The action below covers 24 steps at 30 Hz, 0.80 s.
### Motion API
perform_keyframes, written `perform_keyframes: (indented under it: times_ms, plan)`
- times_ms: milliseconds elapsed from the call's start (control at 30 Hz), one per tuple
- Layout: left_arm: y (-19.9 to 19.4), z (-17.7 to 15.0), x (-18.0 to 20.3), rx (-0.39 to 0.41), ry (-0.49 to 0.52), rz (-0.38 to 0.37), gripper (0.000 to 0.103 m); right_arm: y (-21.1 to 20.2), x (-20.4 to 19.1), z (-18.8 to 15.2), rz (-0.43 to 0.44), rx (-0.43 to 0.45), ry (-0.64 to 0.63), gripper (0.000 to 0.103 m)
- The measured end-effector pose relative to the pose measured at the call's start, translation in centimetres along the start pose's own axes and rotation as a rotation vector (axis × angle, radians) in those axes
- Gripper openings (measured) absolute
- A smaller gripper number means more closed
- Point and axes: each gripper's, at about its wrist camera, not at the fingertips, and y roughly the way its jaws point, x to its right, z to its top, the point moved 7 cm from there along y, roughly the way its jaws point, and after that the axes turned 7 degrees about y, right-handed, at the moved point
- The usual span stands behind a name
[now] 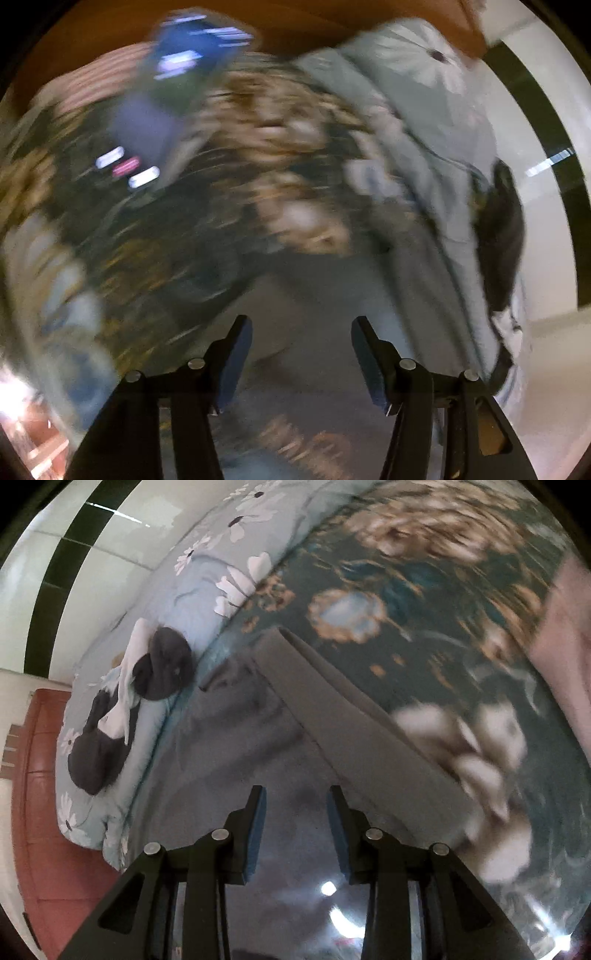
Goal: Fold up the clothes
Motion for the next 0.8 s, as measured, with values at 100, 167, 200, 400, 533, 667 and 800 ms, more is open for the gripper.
perform_keyframes:
  times_ms: [100, 167, 200, 400, 533, 667, 800]
  plan:
    - [0.2, -3.1, -3.3, -0.044, -0.092, -0.010, 0.061, -1.4, 2.4, -1.3, 0.015, -0.001, 0.049, 0.035]
    - [0.5, -4.5, -4.4, -0.069, -0.140, -0.027, 0.061, -2.4, 3.8, -2.1, 0.023, 0.003, 0.077, 0.035]
    - [0.7, -5.0, -4.6, -0.075, -0.156, -0.037, 0.061, -2.8, 4.5, -2.5, 0.025, 0.005, 0.087, 0.035]
    - [2.2, -5.7, -4.1, -0.104, -0.170, -0.057, 0.061, -3.9, 7.8, -4.0, 0.028, 0.011, 0.161, 0.035]
    - [3.2, -5.8, -3.7, -0.118, -0.150, -0.035, 0.061, -3.5, 9.1, -4.6, 0.045, 0.000, 0.195, 0.035]
    - [3.9, -5.8, -3.5, -0.120, -0.164, -0.027, 0.061, -1.5, 9.0, -4.8, 0.056, -0.021, 0.215, 0.035]
    - [4.1, -5.6, -3.4, -0.121, -0.177, -0.036, 0.061, 0.5, 8.8, -4.9, 0.062, -0.033, 0.244, 0.035]
